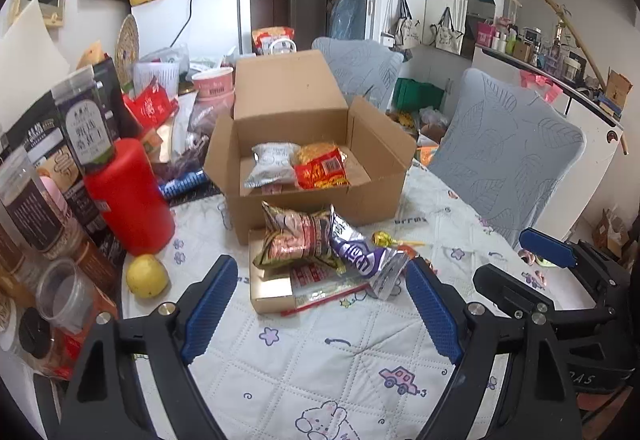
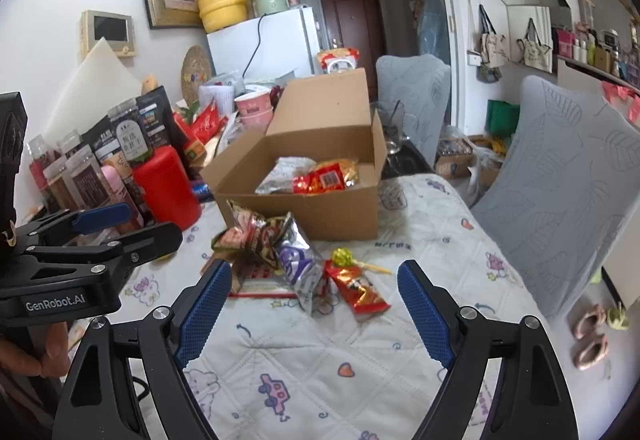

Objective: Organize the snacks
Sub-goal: 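Lift both tools out of the box and back toward the table snacks, then grasp the gold box with the left tool while the right tool grasps the red snack pouch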

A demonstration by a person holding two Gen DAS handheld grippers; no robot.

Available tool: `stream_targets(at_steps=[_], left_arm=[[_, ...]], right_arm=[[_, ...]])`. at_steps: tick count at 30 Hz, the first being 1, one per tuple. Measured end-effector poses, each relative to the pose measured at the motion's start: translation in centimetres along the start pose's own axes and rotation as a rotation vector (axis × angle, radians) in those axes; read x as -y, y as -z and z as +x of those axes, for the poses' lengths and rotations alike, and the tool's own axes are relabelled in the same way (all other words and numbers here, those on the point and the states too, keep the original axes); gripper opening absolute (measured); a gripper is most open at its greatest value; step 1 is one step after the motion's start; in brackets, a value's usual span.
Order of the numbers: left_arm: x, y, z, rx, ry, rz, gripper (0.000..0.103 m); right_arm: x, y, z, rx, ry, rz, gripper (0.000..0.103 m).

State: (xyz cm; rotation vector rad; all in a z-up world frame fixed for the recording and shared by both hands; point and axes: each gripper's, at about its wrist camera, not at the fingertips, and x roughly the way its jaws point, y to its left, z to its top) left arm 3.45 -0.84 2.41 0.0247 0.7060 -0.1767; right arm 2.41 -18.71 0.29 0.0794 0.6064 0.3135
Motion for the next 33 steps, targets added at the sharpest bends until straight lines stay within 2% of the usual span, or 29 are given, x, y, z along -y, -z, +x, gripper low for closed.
stream_targets(at_steps=[9, 18, 27, 33], left_arm=[[-1.0, 1.7, 2.8, -0.043, 0.018, -0.035, 0.087], [-2.4, 2.7, 6.2, -0.099, -0.003, -0.068, 0.087], [-4.7, 3.2, 9.8, -0.160, -0.016, -0.121, 0.087], [-5.4, 2.9, 11.8, -0.185, -0.029, -0.121, 0.087]], right_arm=[[0.5, 1.7, 2.7, -0.043, -0.017, 0.007, 0.086], [1.1, 2.8, 5.4, -0.095, -0.027, 0.025, 0.086], [1.7, 3.2, 7.8, -0.137, -0.016, 0.027, 0.086], [3.2, 2.8, 9.0, -0.158, 0.016, 0.041, 0.086]])
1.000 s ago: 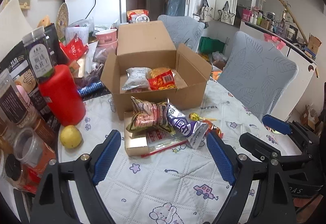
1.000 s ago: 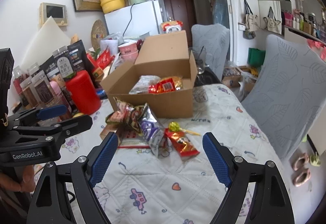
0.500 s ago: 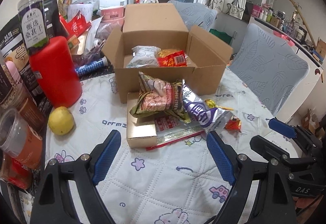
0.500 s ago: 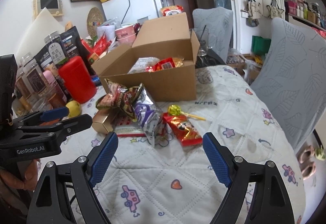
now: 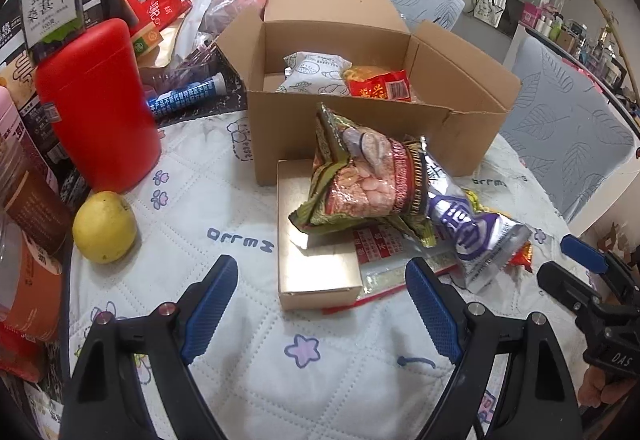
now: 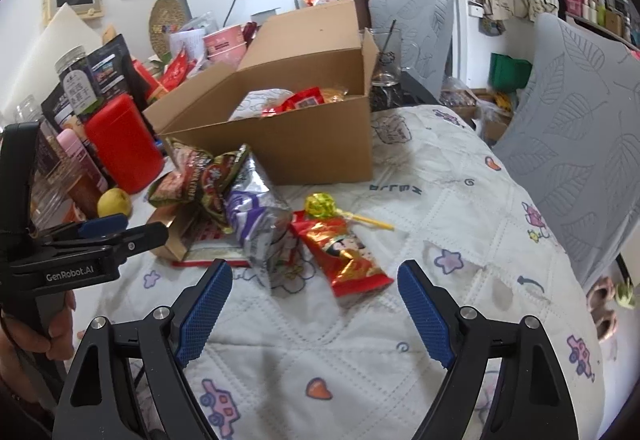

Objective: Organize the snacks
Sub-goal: 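Grasp the gold box with the left tool while the right tool grasps the red snack pouch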

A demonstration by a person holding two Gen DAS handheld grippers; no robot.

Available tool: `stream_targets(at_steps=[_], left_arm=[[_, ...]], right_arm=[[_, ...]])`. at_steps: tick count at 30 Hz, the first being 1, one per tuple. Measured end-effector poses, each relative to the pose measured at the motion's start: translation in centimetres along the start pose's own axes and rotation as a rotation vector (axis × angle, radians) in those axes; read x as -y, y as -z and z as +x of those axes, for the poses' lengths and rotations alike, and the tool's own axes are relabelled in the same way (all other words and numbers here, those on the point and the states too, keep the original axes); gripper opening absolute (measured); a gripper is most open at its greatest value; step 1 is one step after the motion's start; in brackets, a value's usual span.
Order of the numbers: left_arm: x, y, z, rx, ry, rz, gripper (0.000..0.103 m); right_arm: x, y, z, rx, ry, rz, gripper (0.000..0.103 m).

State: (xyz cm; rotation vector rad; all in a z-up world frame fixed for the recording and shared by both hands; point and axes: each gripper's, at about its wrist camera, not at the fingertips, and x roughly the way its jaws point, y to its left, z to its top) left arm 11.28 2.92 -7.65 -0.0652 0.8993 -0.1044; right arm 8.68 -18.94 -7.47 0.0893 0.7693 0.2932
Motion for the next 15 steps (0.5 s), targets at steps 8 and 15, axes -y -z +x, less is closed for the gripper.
stream_targets(at_steps=[8, 15], left_arm=[[0.0, -0.8, 2.2, -0.034, -0.006, 0.018, 0.087], [0.3, -1.4, 4.1, -0.067, 0.003, 0.029, 0.069]], right_arm=[[2.1, -0.5, 2.5, -0.060, 0.028, 0.005, 0.086], [2.8, -1.1, 5.4, -0.132, -0.011, -0.021, 0.078]])
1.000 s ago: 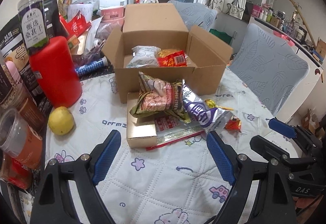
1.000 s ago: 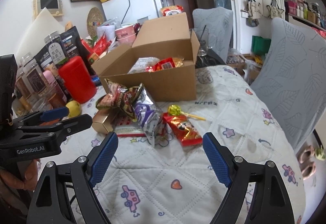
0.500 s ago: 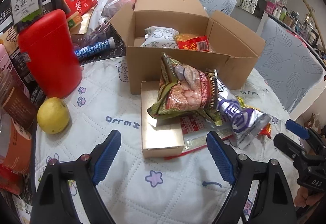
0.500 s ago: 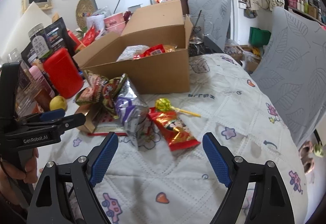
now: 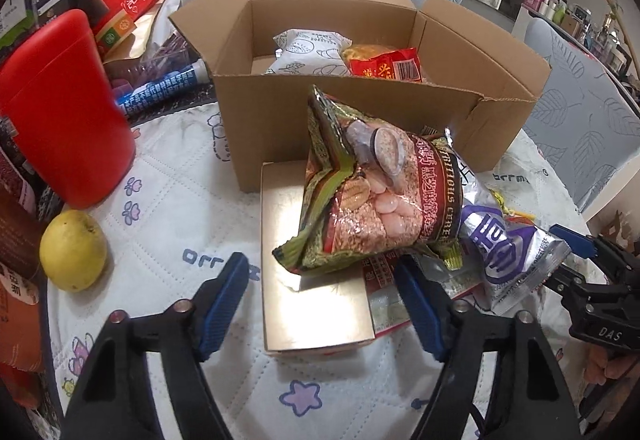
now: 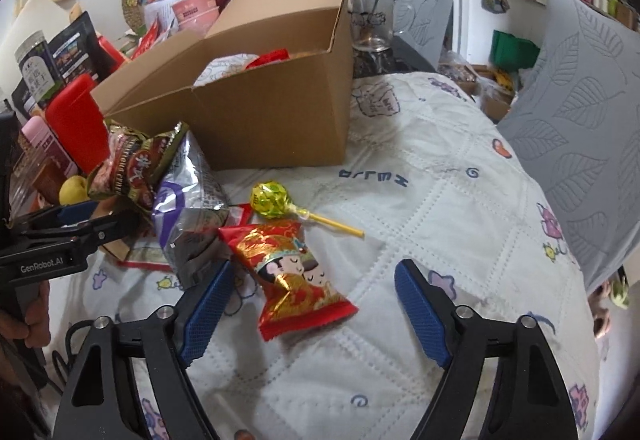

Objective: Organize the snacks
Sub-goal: 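Grasp the gold box with the left tool while the right tool grasps the red snack pouch, then lift the gold box and red snack pouch and carry them toward the box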

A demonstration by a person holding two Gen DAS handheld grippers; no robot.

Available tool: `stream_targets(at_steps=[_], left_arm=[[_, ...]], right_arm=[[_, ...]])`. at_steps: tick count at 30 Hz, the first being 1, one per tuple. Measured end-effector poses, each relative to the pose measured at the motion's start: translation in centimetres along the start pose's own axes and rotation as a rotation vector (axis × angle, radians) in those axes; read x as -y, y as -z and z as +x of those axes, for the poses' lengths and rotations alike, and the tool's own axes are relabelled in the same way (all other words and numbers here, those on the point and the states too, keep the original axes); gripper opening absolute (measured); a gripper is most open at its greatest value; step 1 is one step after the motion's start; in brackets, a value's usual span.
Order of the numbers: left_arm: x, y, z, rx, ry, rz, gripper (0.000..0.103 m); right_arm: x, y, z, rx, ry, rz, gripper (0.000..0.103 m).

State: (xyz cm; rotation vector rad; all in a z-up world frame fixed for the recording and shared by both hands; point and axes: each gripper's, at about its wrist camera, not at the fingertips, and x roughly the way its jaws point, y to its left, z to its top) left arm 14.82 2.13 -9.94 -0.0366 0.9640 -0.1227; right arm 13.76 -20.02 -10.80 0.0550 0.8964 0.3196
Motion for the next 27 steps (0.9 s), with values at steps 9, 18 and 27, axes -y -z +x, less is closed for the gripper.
stream_targets(at_steps=[9, 18, 27], left_arm=[[-1.1, 0.4, 0.3, -0.029, 0.003, -0.035, 0.044], [-1.1, 3.0, -1.9, -0.058, 0.019, -0.043, 0.044], [-0.7, 7.1, -5.8, -0.086, 0.057, -0.030, 0.044]], right_arm=[[-0.5, -0.3, 0.7, -0.027, -0.032, -0.021, 0.035], [-1.1, 1.1, -0.9, -0.019, -0.031, -0.009, 0.032], [-1.8, 3.9, -4.1, -0.005, -0.062, 0.011, 0.032]])
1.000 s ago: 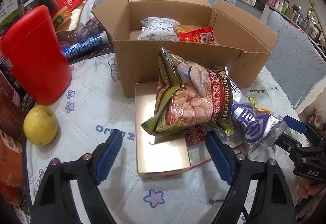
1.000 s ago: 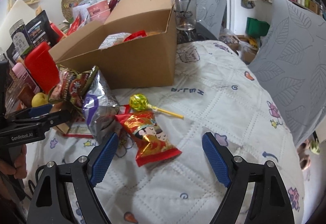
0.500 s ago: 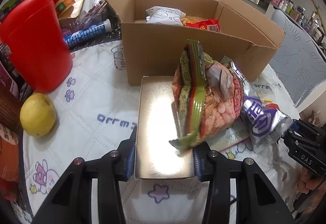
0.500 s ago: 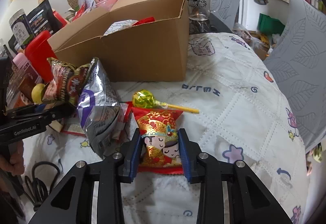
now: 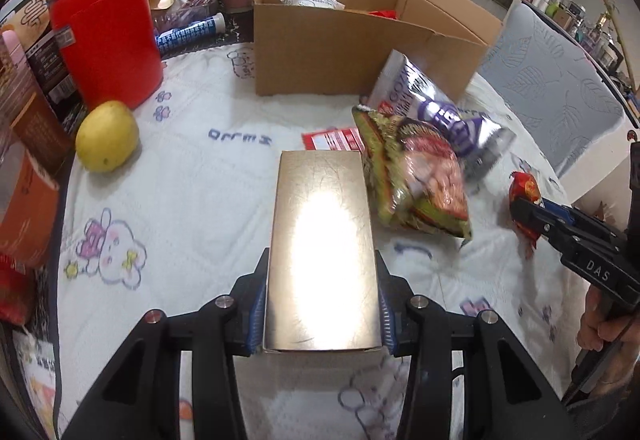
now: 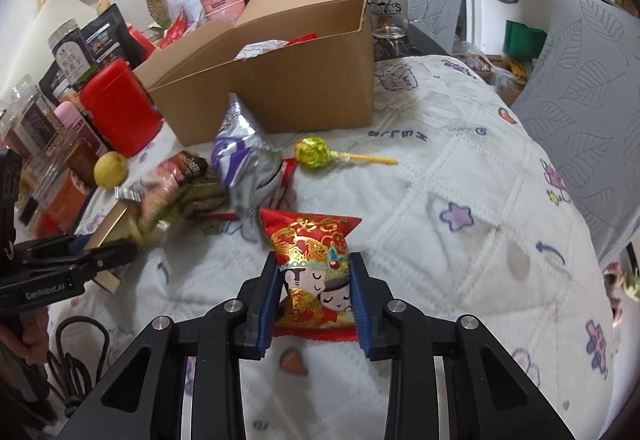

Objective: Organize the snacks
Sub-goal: 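Lift the gold box and red snack pouch and carry them toward the box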

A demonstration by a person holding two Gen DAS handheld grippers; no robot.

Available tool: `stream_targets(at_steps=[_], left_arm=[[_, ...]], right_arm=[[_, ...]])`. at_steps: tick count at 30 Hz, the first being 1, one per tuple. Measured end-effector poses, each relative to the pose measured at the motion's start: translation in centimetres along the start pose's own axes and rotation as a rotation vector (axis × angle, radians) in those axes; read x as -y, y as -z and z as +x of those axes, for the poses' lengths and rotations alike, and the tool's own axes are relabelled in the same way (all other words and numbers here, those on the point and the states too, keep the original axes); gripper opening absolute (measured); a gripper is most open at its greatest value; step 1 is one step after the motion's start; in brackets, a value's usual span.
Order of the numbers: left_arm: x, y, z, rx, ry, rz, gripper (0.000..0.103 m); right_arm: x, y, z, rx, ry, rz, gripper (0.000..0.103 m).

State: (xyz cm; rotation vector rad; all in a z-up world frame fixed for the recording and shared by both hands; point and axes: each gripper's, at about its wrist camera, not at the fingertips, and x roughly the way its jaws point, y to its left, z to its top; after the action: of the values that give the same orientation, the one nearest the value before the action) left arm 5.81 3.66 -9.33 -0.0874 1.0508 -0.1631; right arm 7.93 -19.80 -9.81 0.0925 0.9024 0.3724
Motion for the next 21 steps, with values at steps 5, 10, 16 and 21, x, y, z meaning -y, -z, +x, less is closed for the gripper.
stream_targets(at_steps=[5, 10, 16, 21], left_arm=[[0.7, 2.1, -0.9, -0.019, 0.019, 0.012, 0.044], [1.4, 3.2, -1.1, -0.032, 0.005, 0.051, 0.044], [1.4, 3.0, 0.4, -0.047, -0.002, 0.061, 0.046], [1.8, 2.7, 0.9, -0.025, -0.024, 0.066, 0.054]], right_arm=[[-1.0, 1.4, -1.3, 0.008, -0.002, -0.015, 0.032], [-1.3, 2.6, -2.0, -0.010, -0.026, -0.007, 0.032], [-1.3, 3.8, -1.3, -0.041, -0.016, 0.013, 0.033], [-1.7, 4.1, -1.0, -0.041, -0.006, -0.003, 0.040]])
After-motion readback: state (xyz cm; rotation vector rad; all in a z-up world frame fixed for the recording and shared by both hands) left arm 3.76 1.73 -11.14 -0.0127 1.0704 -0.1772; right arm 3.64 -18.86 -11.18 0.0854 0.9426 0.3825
